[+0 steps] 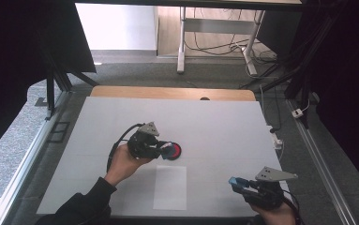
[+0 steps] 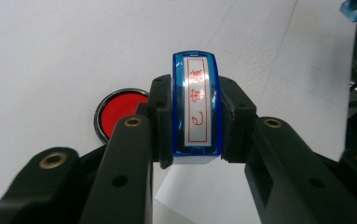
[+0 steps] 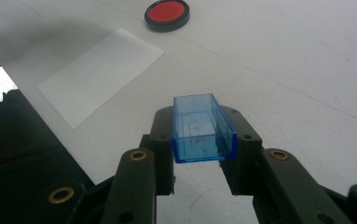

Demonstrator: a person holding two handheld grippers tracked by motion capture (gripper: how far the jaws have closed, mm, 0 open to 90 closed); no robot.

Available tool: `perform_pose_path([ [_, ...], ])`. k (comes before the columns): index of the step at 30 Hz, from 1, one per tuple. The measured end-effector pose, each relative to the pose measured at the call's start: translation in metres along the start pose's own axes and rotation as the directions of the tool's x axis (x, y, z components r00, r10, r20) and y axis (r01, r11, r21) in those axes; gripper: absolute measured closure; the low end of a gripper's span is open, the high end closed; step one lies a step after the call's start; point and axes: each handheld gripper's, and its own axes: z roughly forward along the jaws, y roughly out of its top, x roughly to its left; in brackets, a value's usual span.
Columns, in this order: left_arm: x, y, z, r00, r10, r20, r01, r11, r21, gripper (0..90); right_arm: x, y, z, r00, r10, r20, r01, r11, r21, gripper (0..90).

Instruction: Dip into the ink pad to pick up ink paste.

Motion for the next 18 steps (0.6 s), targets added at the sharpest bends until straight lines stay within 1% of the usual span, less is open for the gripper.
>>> perform_pose_path([
  [4, -0.004, -0.002, -0.005, 0.9996, -0.003, 0.027, 0.004, 0.9998, -0.018, 69.9, 0.0, 0.0, 0.0, 1.0, 0.0, 0.0, 0.0, 1.0, 0.001, 68.4],
  [11, -0.014, -0.009, -0.011, 0.9993, 0.005, 0.036, -0.004, 0.9996, -0.029, 69.9, 0.0, 0.0, 0.0, 1.0, -0.002, 0.005, 0.002, 1.0, 0.002, 68.4],
  [14, -0.018, -0.011, -0.014, 0.9988, 0.009, 0.049, -0.007, 0.9995, -0.03, 70.0, 0.0, 0.0, 0.0, 1.0, -0.001, -0.002, 0.001, 1.0, 0.002, 68.4],
  [18, -0.025, -0.013, -0.015, 0.9981, 0.024, 0.057, -0.022, 0.9993, -0.03, 70.0, 0.0, 0.0, 0.0, 1.0, 0.0, -0.003, 0.0, 1.0, 0.001, 68.4],
])
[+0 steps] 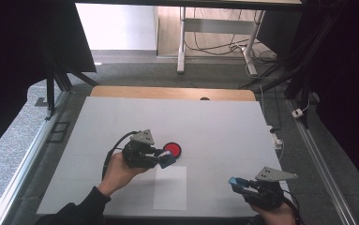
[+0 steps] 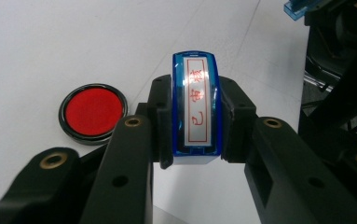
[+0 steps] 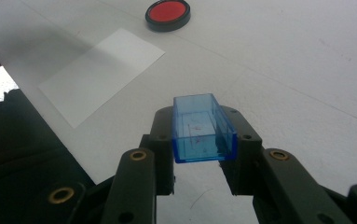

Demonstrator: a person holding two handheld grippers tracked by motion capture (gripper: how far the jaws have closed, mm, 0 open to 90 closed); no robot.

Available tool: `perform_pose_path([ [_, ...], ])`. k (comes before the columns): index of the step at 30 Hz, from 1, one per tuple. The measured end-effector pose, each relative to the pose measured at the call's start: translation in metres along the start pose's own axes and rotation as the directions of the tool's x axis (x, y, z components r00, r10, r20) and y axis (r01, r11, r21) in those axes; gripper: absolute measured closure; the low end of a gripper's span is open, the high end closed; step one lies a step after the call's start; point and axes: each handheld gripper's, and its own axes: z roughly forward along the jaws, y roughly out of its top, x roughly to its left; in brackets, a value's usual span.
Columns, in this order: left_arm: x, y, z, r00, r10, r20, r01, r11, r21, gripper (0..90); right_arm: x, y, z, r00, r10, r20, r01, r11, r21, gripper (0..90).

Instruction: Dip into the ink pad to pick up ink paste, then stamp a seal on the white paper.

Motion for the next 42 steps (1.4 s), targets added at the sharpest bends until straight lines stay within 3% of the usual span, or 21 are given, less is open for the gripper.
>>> perform_pose_path([
  [15, -0.014, -0.006, 0.0, 0.9998, 0.011, 0.018, -0.011, 0.9999, 0.005, 70.0, 0.0, 0.0, 0.0, 1.0, -0.002, -0.001, 0.002, 1.0, 0.001, 68.4],
  [42, -0.015, -0.015, 0.02, 0.9998, 0.005, 0.021, -0.005, 0.999, 0.044, 70.0, 0.001, 0.0, 0.0, 1.0, -0.006, -0.001, 0.006, 1.0, 0.004, 68.4],
])
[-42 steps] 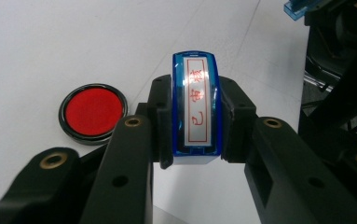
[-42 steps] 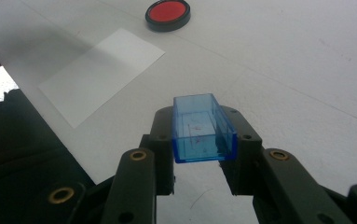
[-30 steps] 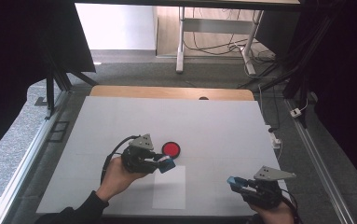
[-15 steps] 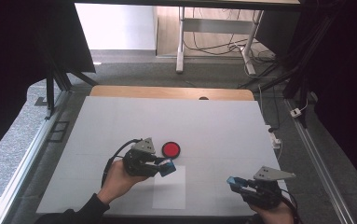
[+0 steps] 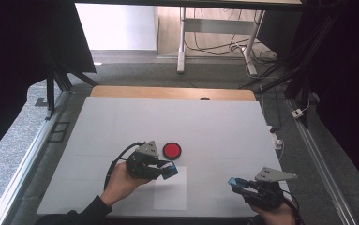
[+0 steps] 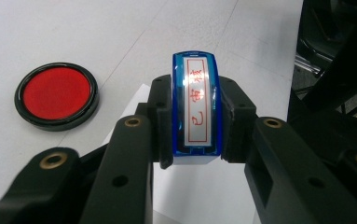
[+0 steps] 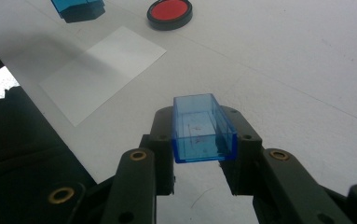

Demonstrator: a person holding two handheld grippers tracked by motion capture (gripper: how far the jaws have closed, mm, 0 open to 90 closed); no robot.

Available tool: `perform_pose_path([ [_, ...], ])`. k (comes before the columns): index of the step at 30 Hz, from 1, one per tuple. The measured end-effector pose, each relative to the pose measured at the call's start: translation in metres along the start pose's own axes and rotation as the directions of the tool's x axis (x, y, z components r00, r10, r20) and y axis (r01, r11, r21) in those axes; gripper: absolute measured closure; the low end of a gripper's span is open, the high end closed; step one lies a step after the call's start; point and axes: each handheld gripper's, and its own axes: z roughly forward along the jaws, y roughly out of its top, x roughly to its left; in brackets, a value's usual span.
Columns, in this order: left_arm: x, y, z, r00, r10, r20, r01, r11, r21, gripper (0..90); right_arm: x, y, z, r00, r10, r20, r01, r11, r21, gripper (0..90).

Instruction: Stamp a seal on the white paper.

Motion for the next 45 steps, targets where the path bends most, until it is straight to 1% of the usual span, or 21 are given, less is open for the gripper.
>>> perform_pose_path([
  [5, 0.001, -0.002, 0.006, 1.0, -0.004, 0.004, 0.004, 0.9998, 0.018, 70.0, 0.0, 0.0, 0.0, 1.0, -0.004, 0.001, 0.004, 1.0, -0.001, 68.4],
  [6, 0.001, -0.003, 0.007, 0.9999, -0.01, 0.005, 0.01, 0.9998, 0.017, 70.0, 0.0, 0.0, 0.0, 1.0, -0.004, 0.001, 0.004, 1.0, -0.001, 68.4],
  [10, 0.002, -0.004, 0.012, 1.0, -0.005, 0.0, 0.005, 0.9992, 0.04, 70.0, 0.0, 0.0, 0.0, 1.0, -0.004, -0.002, 0.004, 1.0, -0.002, 68.4],
  [12, 0.002, -0.005, 0.014, 0.9999, -0.01, -0.001, 0.01, 0.9988, 0.047, 70.1, 0.0, 0.0, 0.0, 1.0, -0.005, -0.002, 0.005, 1.0, -0.003, 68.4],
  [17, 0.003, -0.007, 0.019, 1.0, 0.0, -0.001, 0.0, 0.9972, 0.075, 70.3, 0.0, 0.0, 0.0, 1.0, -0.006, -0.002, 0.006, 1.0, -0.003, 68.4],
  [24, 0.003, -0.011, 0.028, 0.9999, -0.002, -0.012, 0.003, 0.9955, 0.095, 70.3, 0.0, 0.0, 0.0, 1.0, -0.007, -0.002, 0.007, 1.0, -0.002, 68.4],
  [25, 0.004, -0.012, 0.028, 0.9999, 0.003, -0.014, -0.002, 0.9948, 0.102, 70.3, 0.0, 0.0, 0.0, 1.0, -0.007, -0.002, 0.007, 1.0, -0.001, 68.4],
  [28, 0.004, -0.013, 0.031, 0.9998, -0.006, -0.019, 0.008, 0.9945, 0.104, 70.3, 0.0, 0.0, 0.0, 1.0, -0.008, 0.002, 0.008, 1.0, 0.001, 68.4],
  [33, 0.005, -0.016, 0.037, 0.9996, -0.012, -0.024, 0.015, 0.9924, 0.122, 70.2, 0.0, 0.0, 0.0, 1.0, -0.01, 0.001, 0.01, 1.0, 0.002, 68.4],
  [35, 0.006, -0.016, 0.039, 0.9997, -0.005, -0.026, 0.009, 0.9911, 0.133, 70.3, 0.0, 0.0, 0.0, 1.0, -0.01, 0.001, 0.01, 1.0, 0.001, 68.4],
  [36, 0.005, -0.017, 0.04, 0.9996, -0.009, -0.028, 0.013, 0.9913, 0.131, 70.3, 0.0, 0.0, 0.0, 0.9999, -0.01, 0.001, 0.01, 0.9999, 0.001, 68.4],
  [38, 0.006, -0.018, 0.042, 0.9993, -0.007, -0.035, 0.012, 0.9897, 0.142, 70.2, 0.0, 0.0, 0.0, 1.0, -0.01, 0.0, 0.01, 1.0, 0.001, 68.4],
  [40, 0.006, -0.019, 0.044, 0.9991, 0.003, -0.042, 0.004, 0.9879, 0.155, 70.3, 0.0, 0.0, 0.0, 1.0, -0.01, 0.001, 0.01, 1.0, 0.002, 68.4],
  [42, 0.006, -0.019, 0.044, 0.9991, -0.002, -0.042, 0.008, 0.989, 0.147, 70.3, 0.0, 0.0, 0.0, 1.0, -0.009, 0.001, 0.009, 1.0, 0.002, 68.4],
  [45, 0.005, -0.019, 0.044, 0.9988, 0.014, -0.046, -0.007, 0.9879, 0.155, 70.3, 0.0, 0.0, 0.001, 1.0, -0.009, 0.0, 0.009, 1.0, 0.002, 68.4],
])
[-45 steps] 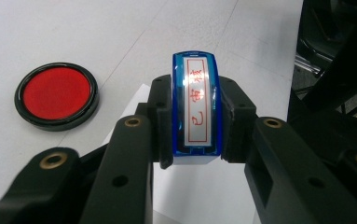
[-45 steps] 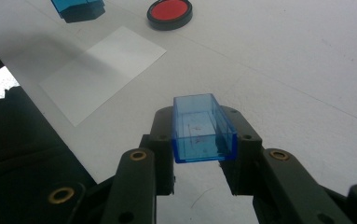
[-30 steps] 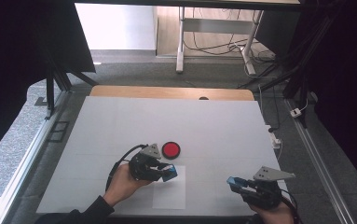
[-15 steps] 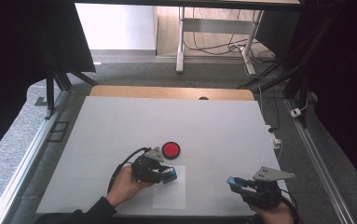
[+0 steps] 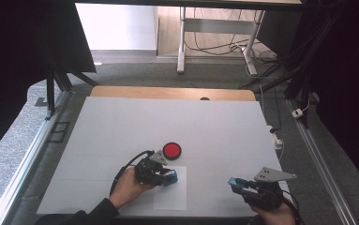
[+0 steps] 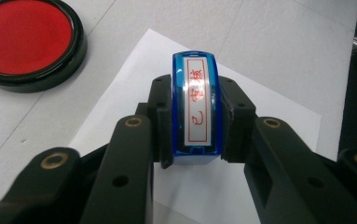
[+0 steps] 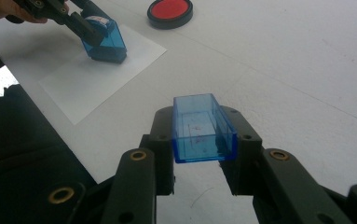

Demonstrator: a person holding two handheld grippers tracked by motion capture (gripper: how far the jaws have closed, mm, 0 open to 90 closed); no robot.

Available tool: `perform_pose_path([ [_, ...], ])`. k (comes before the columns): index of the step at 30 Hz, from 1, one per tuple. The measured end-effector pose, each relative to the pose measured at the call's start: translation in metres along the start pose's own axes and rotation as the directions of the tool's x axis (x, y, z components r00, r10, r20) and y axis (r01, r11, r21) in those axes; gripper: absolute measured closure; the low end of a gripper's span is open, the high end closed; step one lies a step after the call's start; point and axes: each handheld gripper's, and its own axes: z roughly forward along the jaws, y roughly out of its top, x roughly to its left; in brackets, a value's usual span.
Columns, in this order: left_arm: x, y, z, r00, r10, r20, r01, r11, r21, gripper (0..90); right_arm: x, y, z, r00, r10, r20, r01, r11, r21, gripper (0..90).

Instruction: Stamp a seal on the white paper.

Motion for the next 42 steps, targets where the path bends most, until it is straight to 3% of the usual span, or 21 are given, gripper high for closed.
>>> perform_pose_path([
  [16, -0.014, 0.002, 0.002, 0.9949, 0.065, -0.077, -0.063, 0.9974, 0.036, 70.5, 0.001, 0.0, 0.0, 1.0, -0.003, 0.006, 0.003, 0.9999, 0.01, 68.4],
  [23, -0.004, 0.001, 0.002, 0.9997, -0.008, -0.023, 0.009, 0.9998, 0.018, 70.5, 0.001, 0.0, 0.001, 1.0, -0.003, 0.008, 0.003, 0.9999, 0.011, 68.4],
  [28, 0.003, -0.001, 0.002, 0.9973, -0.07, 0.02, 0.07, 0.9975, 0.002, 70.6, 0.001, 0.0, 0.001, 1.0, -0.003, 0.008, 0.003, 0.9999, 0.011, 68.4],
  [31, 0.005, -0.001, 0.002, 0.9959, -0.085, 0.029, 0.085, 0.9963, 0.001, 70.6, 0.001, 0.0, 0.001, 1.0, -0.001, 0.006, 0.001, 1.0, 0.008, 68.4],
  [37, -0.005, 0.001, 0.002, 0.9992, -0.03, -0.028, 0.03, 0.9993, 0.021, 70.6, 0.001, 0.0, 0.0, 1.0, 0.0, 0.009, 0.0, 1.0, 0.01, 68.3],
  [42, -0.014, 0.004, 0.003, 0.9965, 0.023, -0.081, -0.019, 0.9988, 0.046, 70.6, 0.001, 0.0, 0.0, 0.9999, 0.0, 0.011, 0.0, 1.0, 0.01, 68.4],
])
